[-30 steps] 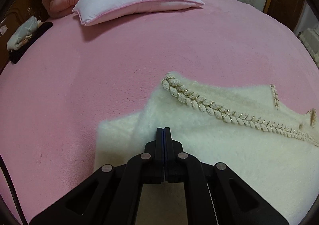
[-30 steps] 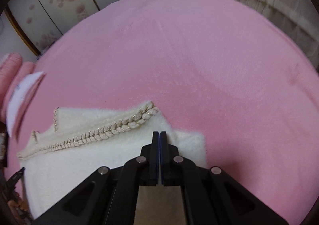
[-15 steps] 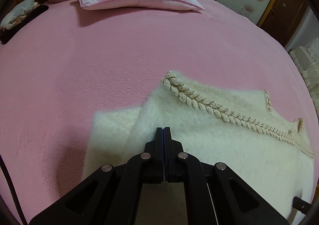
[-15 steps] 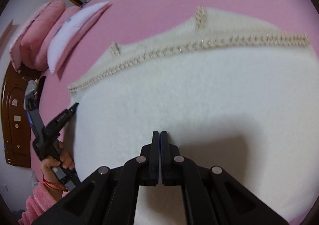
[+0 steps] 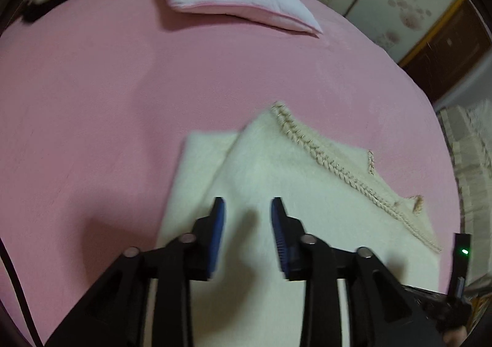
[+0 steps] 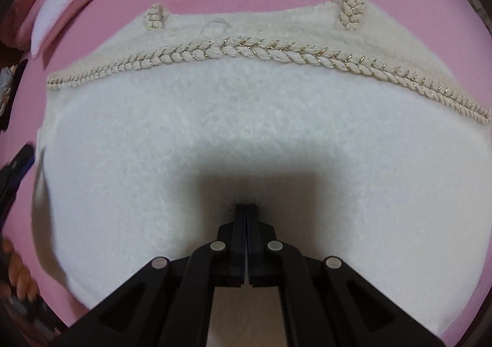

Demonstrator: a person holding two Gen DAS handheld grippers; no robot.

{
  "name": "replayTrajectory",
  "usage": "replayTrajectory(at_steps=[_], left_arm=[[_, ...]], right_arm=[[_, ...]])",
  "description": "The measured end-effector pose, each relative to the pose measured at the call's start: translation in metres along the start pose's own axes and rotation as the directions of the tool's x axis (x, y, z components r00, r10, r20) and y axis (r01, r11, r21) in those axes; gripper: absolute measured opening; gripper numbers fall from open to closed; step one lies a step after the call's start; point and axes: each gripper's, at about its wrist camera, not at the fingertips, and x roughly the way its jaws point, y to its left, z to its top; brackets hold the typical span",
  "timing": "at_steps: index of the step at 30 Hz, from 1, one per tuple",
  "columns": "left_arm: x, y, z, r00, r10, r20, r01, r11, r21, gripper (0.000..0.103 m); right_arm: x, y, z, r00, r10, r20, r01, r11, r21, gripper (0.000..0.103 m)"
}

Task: Fold large clothes

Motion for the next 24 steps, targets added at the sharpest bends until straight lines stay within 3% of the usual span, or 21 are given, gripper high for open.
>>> replayTrajectory(at_steps=[1,4,7,10,13,16,20,24], left_arm=[[-0.007,0.006,-0.007,1.000,0.005,-0.007,-0.006,0.999,-0.032,0.048],[-0.031,0.030,-0.040,0.999,0.023,-0.040,-0.028,0.990,-0.140,0.050],[-0.049,0.059,-0.080,0.998,0.029,-0.052,-0.044,0.946,-0.320,0.059],[-0.060,0.077,-0.120,0.999,-0.022,-0.045,0.002,0.912,-0.410,0.061],[-0.057,0.090,-0.151,0.988,-0.149,-0.047,0.105,0.854,-0.509,0.062],[-0.041,0.092,-0.163,0.974,-0.223,-0.039,0.166,0.820,-0.548,0.062],[-0.026,0.089,-0.157,0.964,-0.267,0.007,0.227,0.808,-0.544,0.062],[-0.007,0.081,-0.144,0.965,-0.263,0.000,0.222,0.815,-0.535,0.062]], right_arm=[[0.001,0.000,0.003,1.000,0.002,-0.018,-0.002,1.000,-0.007,0.000],[0.003,-0.004,0.012,0.998,0.024,-0.059,-0.024,1.000,-0.002,0.000],[0.004,-0.009,0.019,0.996,0.035,-0.081,-0.035,0.999,0.005,0.000],[0.003,-0.012,0.024,0.996,0.023,-0.084,-0.022,1.000,0.011,0.000],[0.003,0.001,0.031,0.997,0.015,-0.082,-0.014,1.000,0.010,0.000],[0.007,0.008,0.030,0.997,0.023,-0.078,-0.022,1.000,0.010,0.000],[0.009,0.007,0.021,0.997,0.031,-0.067,-0.030,0.999,0.011,0.000],[0.010,0.000,0.018,0.998,0.035,-0.054,-0.034,0.999,0.023,0.000]])
